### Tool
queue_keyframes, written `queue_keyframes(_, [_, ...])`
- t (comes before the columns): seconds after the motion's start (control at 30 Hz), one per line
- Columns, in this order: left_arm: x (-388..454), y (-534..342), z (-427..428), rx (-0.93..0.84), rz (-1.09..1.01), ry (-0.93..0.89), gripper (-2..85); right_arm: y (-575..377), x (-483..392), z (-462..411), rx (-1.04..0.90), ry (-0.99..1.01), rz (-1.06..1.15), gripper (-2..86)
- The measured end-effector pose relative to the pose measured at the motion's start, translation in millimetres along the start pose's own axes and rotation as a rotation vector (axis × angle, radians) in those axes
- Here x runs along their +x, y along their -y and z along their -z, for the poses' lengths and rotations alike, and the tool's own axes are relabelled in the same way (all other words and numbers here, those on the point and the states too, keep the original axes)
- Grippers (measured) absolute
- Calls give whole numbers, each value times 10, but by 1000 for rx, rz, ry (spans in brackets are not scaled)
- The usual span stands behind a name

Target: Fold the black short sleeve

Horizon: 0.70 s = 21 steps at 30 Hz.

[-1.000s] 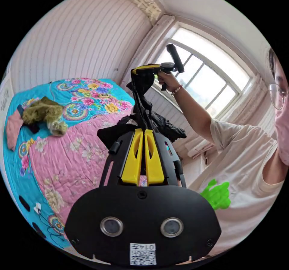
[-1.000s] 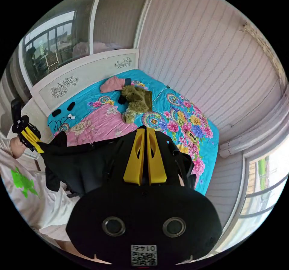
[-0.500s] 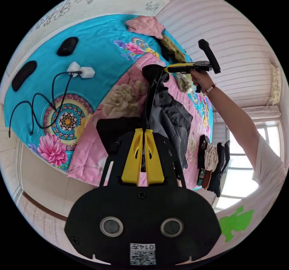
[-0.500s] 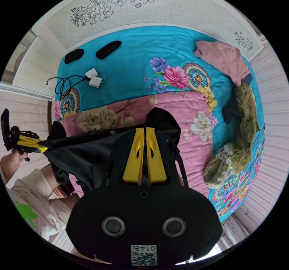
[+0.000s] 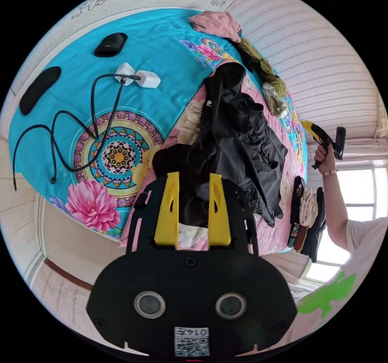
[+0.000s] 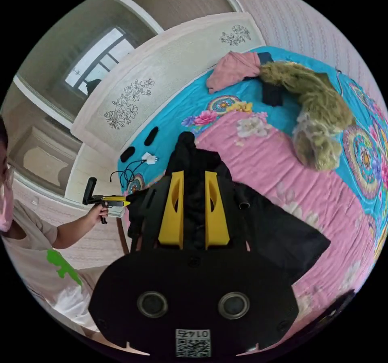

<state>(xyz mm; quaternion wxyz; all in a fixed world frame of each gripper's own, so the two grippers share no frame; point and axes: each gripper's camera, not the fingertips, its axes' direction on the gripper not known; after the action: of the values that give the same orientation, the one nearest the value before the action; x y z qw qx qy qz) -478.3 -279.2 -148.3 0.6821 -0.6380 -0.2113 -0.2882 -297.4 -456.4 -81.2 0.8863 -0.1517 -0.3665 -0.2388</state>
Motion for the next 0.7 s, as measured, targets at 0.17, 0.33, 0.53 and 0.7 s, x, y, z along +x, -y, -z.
queue_keyframes(0.17, [761, -12, 181, 11, -262, 103, 85, -1907, 1067, 256, -167, -100, -508, 89])
queue_keyframes(0.33, [1954, -249, -389, -178, -635, 56, 77, -3039, 1419, 380, -136, -61, -734, 88])
queue_keyframes(0.53, [2997, -418, -1412, -407, -832, -94, 91, -3259, 1975, 416, -107, -4, -689, 15])
queue_keyframes(0.7, [3457, -507, -1805, -521, -922, -50, 88, -3613, 2256, 750, -128, 35, -639, 0])
